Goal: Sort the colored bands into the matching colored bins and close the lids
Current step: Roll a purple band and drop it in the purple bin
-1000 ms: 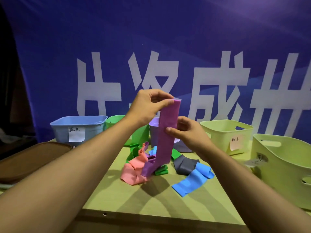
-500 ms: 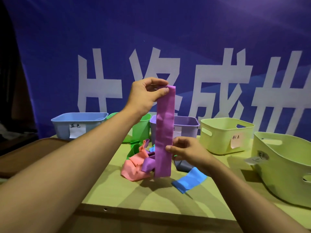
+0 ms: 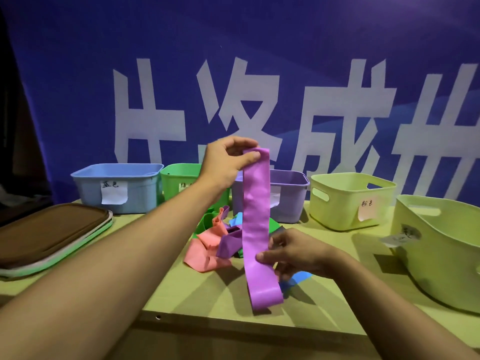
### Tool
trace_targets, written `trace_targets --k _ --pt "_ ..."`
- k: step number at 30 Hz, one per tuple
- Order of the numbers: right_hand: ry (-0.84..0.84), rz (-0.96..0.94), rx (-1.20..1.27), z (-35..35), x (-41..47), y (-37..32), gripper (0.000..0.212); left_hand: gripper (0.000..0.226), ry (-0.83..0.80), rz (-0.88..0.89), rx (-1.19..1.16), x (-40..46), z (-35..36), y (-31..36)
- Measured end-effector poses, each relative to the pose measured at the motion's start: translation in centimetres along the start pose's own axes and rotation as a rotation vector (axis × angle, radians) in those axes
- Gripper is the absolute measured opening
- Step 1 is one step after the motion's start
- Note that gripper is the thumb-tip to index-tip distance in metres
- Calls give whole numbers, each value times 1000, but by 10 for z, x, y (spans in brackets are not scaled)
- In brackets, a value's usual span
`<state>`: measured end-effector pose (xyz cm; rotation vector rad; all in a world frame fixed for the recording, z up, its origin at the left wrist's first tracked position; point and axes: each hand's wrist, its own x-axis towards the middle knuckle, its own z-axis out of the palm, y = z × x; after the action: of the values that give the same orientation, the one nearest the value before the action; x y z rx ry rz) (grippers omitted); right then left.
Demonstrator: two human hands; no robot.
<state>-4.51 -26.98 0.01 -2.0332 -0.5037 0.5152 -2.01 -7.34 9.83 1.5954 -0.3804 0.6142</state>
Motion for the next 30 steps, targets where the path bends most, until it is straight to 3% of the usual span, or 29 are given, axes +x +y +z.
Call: trace_targets --k 3,9,13,17,19,30 --pt "120 19 -286 1 11 11 24 24 7 -44 10 -6 6 -22" --pt "206 74 -551 -6 27 28 39 25 15 -75 -11 -8 12 -51" --pt "262 3 -221 -25 29 21 37 26 -5 -78 -56 -8 17 -64" --pt "523 -215 91 -40 48 14 55 27 -4 -73 -82 -7 21 -81" --pt "613 -324 193 -44 62 9 49 29 0 -57 -87 -5 23 -93" --pt "775 -538 320 -35 120 34 17 33 -5 -2 -65 0 35 -154"
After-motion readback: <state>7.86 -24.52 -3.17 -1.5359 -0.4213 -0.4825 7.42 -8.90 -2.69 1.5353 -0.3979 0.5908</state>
